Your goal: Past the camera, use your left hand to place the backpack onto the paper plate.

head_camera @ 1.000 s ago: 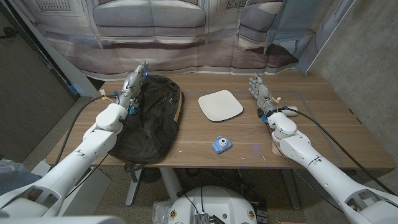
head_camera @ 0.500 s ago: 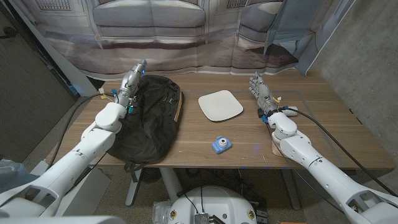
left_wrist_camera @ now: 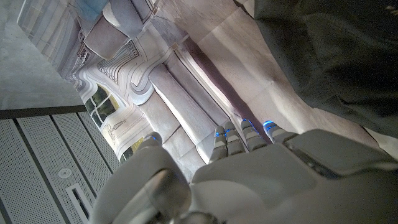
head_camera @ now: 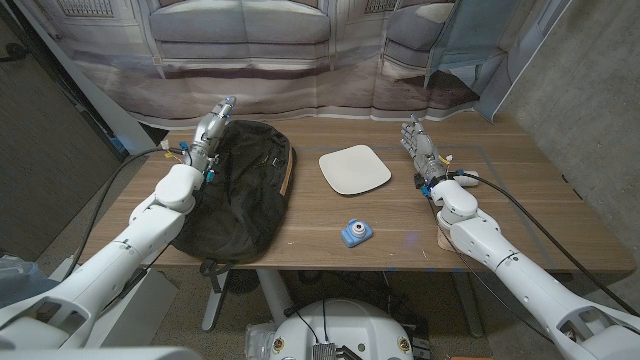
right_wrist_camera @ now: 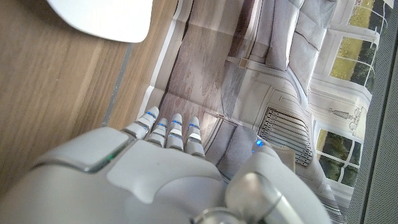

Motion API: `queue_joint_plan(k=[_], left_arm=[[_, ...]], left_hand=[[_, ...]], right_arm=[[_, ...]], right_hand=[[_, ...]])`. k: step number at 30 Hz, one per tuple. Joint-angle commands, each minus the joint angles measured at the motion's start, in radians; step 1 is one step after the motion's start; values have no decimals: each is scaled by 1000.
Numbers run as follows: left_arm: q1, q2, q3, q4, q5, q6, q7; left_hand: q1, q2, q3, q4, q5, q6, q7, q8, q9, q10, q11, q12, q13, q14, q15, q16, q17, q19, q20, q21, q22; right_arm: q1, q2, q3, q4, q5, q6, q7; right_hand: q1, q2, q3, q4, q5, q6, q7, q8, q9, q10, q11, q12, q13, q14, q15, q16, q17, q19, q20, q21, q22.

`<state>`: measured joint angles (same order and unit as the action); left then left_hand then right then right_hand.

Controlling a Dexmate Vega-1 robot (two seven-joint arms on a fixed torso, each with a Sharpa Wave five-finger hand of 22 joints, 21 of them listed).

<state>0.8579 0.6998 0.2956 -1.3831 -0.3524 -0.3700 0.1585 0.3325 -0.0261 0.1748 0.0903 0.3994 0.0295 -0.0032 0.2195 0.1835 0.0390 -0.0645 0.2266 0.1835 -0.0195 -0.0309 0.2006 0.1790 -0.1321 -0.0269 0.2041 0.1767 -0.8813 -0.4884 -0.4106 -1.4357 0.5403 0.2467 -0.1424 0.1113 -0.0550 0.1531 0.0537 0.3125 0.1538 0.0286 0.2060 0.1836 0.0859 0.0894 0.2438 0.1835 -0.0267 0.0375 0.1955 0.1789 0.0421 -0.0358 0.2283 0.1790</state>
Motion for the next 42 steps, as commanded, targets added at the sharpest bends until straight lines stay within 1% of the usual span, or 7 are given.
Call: queue_joint_plan(k=[1,5,10,16,20,25,42], left_arm=[[-34,2,22,1,69,27,38],[-43,6,26,-2,78,34,38],[-61,23,39,-19,108,85,44],[-90,18,59,-6,147,96,57],[-112,11,74,11,149,103,40],[-128,9,90,13,186,119,62],[-145,24,119,12,273,163,118]], left_hand=[[12,-3,0,-4,6,11,2,5,4,15,-3,8,5,10,-4,6,2,4,-2,5,3],[14,-4,-1,-5,8,15,0,6,4,18,-5,8,5,14,-7,6,2,5,-1,5,3],[17,-4,-2,-6,10,20,1,6,4,24,-6,8,5,15,-7,5,2,6,-2,5,3],[20,-5,-3,-8,13,24,2,6,4,25,-6,6,5,19,-6,4,2,7,-2,4,3],[22,-5,-4,-9,15,25,1,5,4,28,-6,7,5,19,-7,3,2,8,-2,4,3],[24,-5,-4,-10,16,28,0,5,4,29,-7,6,5,21,-6,3,2,8,-2,4,3],[34,-3,-5,-14,24,32,-2,3,5,34,-7,3,5,28,-9,1,3,12,-3,3,3]], right_arm=[[2,4,-7,-4,-16,15,-2],[-3,2,-8,-14,-21,10,-11],[-8,4,-9,-13,-22,6,-15],[-6,10,-10,1,-21,11,-15],[-3,12,-11,8,-23,16,-13],[-2,12,-11,8,-24,14,-13],[-12,-5,-6,-33,-28,-14,-30]], right_hand=[[9,1,0,-2,-2,6,2,-1,5,8,3,-2,4,5,8,-4,6,11,-11,-4,5],[9,1,-1,-2,-2,5,3,-2,5,8,4,-3,4,6,8,-4,6,12,-11,-5,5],[9,1,-2,-2,-3,6,3,-2,5,8,5,-3,4,6,8,-4,6,12,-10,-5,5],[8,1,-3,-3,-3,6,2,-2,5,8,4,-4,4,6,8,-4,6,12,-10,-6,5],[8,2,-3,-3,-3,6,1,-3,5,8,3,-5,4,6,8,-4,6,12,-10,-7,5],[9,2,-4,-3,-4,7,2,-3,5,9,3,-5,4,7,7,-4,6,13,-10,-8,5],[9,3,-6,-4,-5,7,2,-4,5,10,4,-7,4,7,7,-5,6,14,-10,-10,5]])
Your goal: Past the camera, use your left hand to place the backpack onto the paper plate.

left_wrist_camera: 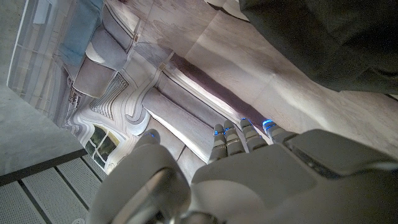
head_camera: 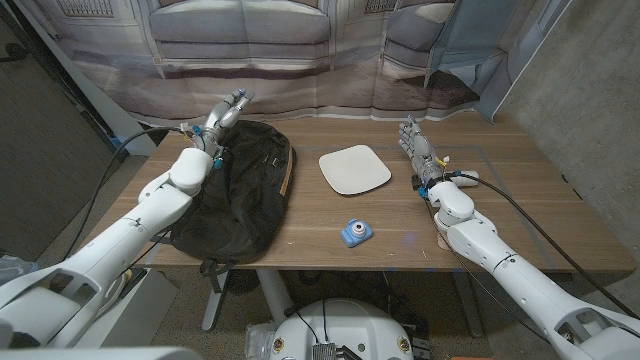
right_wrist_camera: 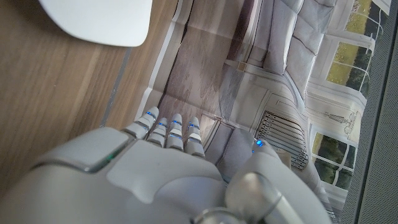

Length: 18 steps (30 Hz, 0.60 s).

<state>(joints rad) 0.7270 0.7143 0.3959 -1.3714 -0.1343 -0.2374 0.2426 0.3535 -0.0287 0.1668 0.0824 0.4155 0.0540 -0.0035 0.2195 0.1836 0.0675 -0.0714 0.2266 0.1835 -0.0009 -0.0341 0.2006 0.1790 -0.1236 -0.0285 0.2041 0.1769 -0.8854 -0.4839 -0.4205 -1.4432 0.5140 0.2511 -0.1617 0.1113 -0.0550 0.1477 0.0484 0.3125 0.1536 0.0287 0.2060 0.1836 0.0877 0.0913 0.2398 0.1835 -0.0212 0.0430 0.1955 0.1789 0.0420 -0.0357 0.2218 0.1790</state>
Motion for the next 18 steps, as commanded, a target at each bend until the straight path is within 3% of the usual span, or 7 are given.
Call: queue_joint_plan(k=[1,8,18], left_arm=[[-13,12,20,-3,64,36,41],[-10,12,24,1,87,32,69],[-9,27,41,-36,152,110,106]], left_hand=[[13,-1,3,-7,8,8,-1,3,5,5,0,2,6,9,-5,1,3,4,-1,3,2],[18,0,3,-9,11,6,-3,1,5,6,0,1,6,9,-5,0,3,3,-2,2,2],[25,-1,3,-13,15,8,-4,0,5,9,-4,0,6,12,-5,-1,3,4,-2,2,2]], right_arm=[[-9,-9,4,-28,0,-19,-12],[-5,-17,0,-43,-8,-25,-5],[7,-19,-1,-39,2,-21,23]], right_hand=[[9,3,-1,1,-5,8,2,-4,5,8,1,-3,4,2,2,-5,6,14,-10,-4,5],[9,4,-2,1,-6,9,1,-4,5,9,1,-3,4,2,3,-5,6,14,-10,-5,5],[8,3,-5,1,-6,7,0,-5,5,9,2,-5,4,1,3,-6,6,15,-10,-6,5]])
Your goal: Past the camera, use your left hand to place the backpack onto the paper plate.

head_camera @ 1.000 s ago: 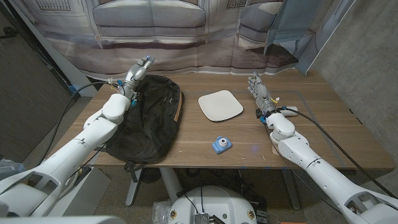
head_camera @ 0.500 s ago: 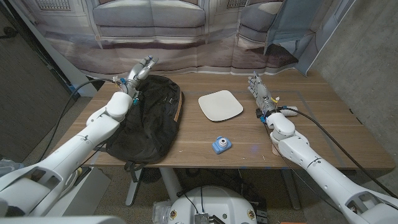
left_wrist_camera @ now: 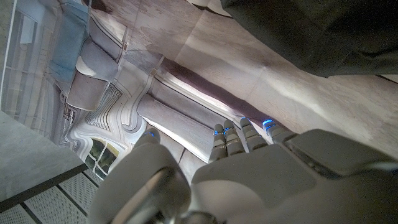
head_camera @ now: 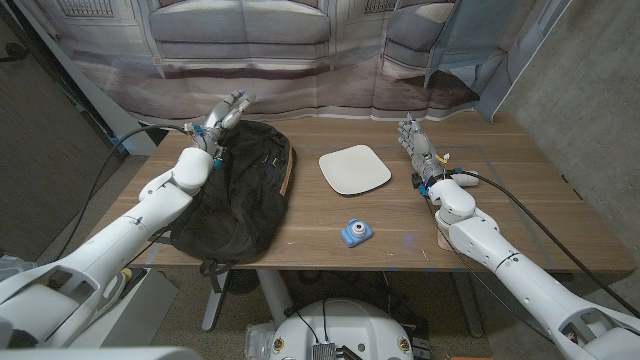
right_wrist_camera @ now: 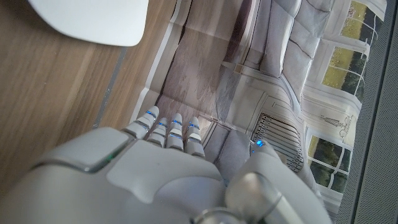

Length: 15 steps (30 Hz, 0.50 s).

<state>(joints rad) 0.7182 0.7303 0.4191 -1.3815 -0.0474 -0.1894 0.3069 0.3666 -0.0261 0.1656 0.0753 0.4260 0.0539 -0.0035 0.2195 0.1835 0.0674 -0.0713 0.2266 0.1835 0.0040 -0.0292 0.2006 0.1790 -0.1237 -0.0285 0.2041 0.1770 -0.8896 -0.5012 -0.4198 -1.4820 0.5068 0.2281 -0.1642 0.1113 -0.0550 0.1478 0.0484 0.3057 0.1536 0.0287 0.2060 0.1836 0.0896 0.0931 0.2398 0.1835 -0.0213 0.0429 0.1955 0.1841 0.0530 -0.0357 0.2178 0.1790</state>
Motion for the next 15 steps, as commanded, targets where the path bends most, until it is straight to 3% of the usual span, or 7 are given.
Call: queue_joint_plan(k=[1,15], left_arm=[[-3,10,22,-26,72,67,44],[-62,5,85,-5,197,149,85]], left_hand=[[13,-3,4,-7,6,8,-5,0,5,9,-6,-1,6,7,-11,-1,3,5,-2,1,2],[24,-5,4,-13,12,10,-8,-1,5,11,-8,-3,6,9,-13,-3,3,5,-3,0,2]], right_arm=[[13,-2,-2,4,9,5,29],[5,-4,10,2,21,17,29]], right_hand=[[7,3,-5,1,0,7,0,-5,5,8,0,-5,4,1,4,-6,1,4,-9,-2,5],[5,3,-9,1,-1,9,0,-6,5,13,0,-5,4,4,3,-6,1,5,-9,-4,5]])
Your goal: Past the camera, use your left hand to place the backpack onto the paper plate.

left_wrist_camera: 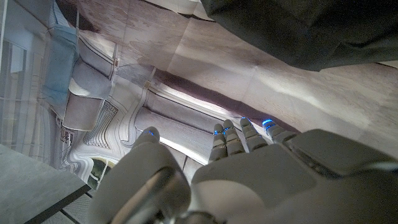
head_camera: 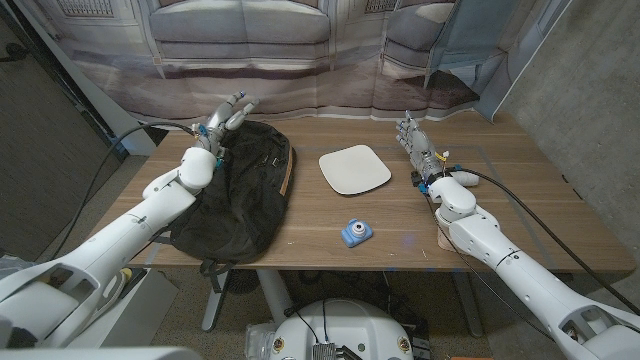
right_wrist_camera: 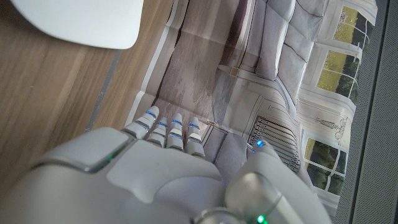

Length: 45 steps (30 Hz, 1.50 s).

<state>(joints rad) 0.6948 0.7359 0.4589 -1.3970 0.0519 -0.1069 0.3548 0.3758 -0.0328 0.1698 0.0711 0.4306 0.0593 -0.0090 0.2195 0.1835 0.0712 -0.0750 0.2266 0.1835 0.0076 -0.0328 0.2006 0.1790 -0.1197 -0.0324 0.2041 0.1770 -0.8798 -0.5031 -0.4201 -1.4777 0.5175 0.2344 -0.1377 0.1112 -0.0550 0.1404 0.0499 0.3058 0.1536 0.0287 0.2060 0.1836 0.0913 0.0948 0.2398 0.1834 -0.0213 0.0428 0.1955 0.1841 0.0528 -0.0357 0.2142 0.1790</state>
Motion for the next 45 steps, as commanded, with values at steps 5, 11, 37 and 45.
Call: queue_joint_plan(k=[5,11,37,45], left_arm=[[-51,4,65,5,141,104,49],[-59,6,72,4,157,126,54],[-163,-1,145,25,227,259,-32],[-183,-18,159,36,231,285,-33]], left_hand=[[19,1,0,-11,9,5,-3,-1,5,8,-5,-4,6,6,-10,-4,3,1,1,0,2],[25,1,0,-14,12,5,-4,-2,5,7,-7,-5,6,6,-11,-4,3,2,0,-1,2],[78,-13,1,-47,31,-35,-5,-19,7,-20,0,-21,8,-11,-6,-13,3,-2,10,-5,1],[98,-23,-1,-61,36,-58,-5,-25,8,-38,-3,-27,9,-23,0,-16,4,-4,17,-7,1]], right_arm=[[-8,-4,13,-6,11,9,0],[-7,-1,16,0,15,19,4],[-7,13,-5,39,-1,30,9],[-6,15,-6,38,-2,29,7]], right_hand=[[4,3,-3,0,-1,10,0,-6,5,11,-2,-5,4,5,5,-5,1,6,-9,-1,5],[2,3,-5,0,-1,12,-1,-5,5,13,-2,-5,4,7,4,-5,2,6,-8,-2,5],[-2,4,-11,1,-2,11,-2,-7,5,14,-1,-8,4,7,4,-6,2,6,-8,-5,6],[-2,4,-12,1,-2,11,-1,-7,5,14,-2,-9,4,10,3,-5,2,7,-8,-5,6]])
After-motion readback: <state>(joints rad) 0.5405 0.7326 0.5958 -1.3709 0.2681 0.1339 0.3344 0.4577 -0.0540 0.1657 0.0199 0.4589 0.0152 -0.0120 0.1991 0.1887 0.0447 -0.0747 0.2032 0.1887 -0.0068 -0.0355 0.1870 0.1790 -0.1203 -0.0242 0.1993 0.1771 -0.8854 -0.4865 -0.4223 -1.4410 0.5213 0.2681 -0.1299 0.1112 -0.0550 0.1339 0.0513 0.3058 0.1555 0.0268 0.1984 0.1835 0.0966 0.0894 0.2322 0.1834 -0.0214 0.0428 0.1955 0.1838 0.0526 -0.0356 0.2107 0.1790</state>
